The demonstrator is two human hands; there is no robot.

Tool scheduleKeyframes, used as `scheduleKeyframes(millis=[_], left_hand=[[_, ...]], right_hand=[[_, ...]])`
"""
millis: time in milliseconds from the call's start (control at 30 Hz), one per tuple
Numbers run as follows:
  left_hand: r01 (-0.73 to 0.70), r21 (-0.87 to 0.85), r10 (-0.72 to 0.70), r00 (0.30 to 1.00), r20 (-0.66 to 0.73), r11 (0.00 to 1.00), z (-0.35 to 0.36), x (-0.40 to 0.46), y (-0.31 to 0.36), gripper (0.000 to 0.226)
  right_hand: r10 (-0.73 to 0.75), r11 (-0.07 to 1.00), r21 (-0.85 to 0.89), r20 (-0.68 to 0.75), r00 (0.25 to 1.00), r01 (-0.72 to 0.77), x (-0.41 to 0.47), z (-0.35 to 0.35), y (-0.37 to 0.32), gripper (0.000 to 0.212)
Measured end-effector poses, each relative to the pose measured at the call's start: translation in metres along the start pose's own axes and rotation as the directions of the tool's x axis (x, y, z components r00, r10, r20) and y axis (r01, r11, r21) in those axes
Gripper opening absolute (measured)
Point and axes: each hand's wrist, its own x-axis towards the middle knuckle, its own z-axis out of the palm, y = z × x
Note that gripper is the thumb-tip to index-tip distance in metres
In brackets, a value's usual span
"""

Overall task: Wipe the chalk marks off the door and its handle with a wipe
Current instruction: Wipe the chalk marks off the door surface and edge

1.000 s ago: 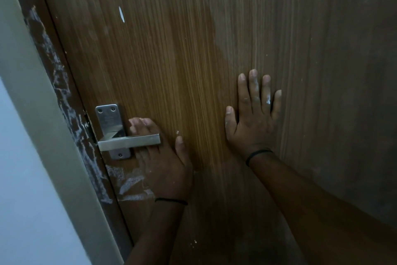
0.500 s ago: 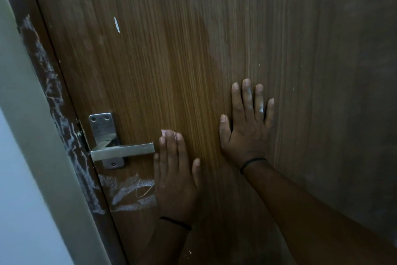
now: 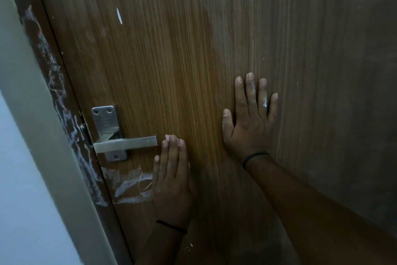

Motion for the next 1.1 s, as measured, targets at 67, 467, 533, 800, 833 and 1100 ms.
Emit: scheduleKeyframes(millis=[67,467,533,800,833,1100], left_hand=[[-0.101,-0.02,0.1,0.994,-0.043,0.995,-0.004,-0.001,-0.01,0.047],[-0.105,-0.25,0.056,0.979,-0.197,0.963,-0.035,-0.001,-0.003,0.014],[-0.036,-0.343,-0.029,0.983,-0.181,0.939,-0.048,-0.003,0.006,0.017],[0.317,-0.503,-0.31,0.945,0.099,0.804,-0.1,0.001,0.016,0.032],[0.353,-0.526,-0.347,0.931,0.115,0.774,-0.104,0.003,0.015,0.019],[0.581,-0.73,-0.504,0.78,0.372,0.36,-0.134,0.014,0.019,0.01]], right_hand=[[0.001,1.0,0.003,0.0,1.0,-0.001,0.0,0.0,-0.001,0.067],[-0.003,1.0,-0.007,-0.013,1.0,0.003,-0.002,0.006,0.002,0.067],[-0.004,1.0,-0.015,0.004,1.0,0.004,-0.002,0.006,0.003,0.068],[0.02,0.999,-0.037,0.204,0.979,-0.013,-0.001,-0.017,-0.004,0.066],[0.018,0.999,-0.032,0.24,0.971,-0.011,0.0,-0.023,-0.004,0.066],[0.132,0.923,0.275,0.426,0.895,-0.268,-0.005,-0.088,-0.047,0.049]])
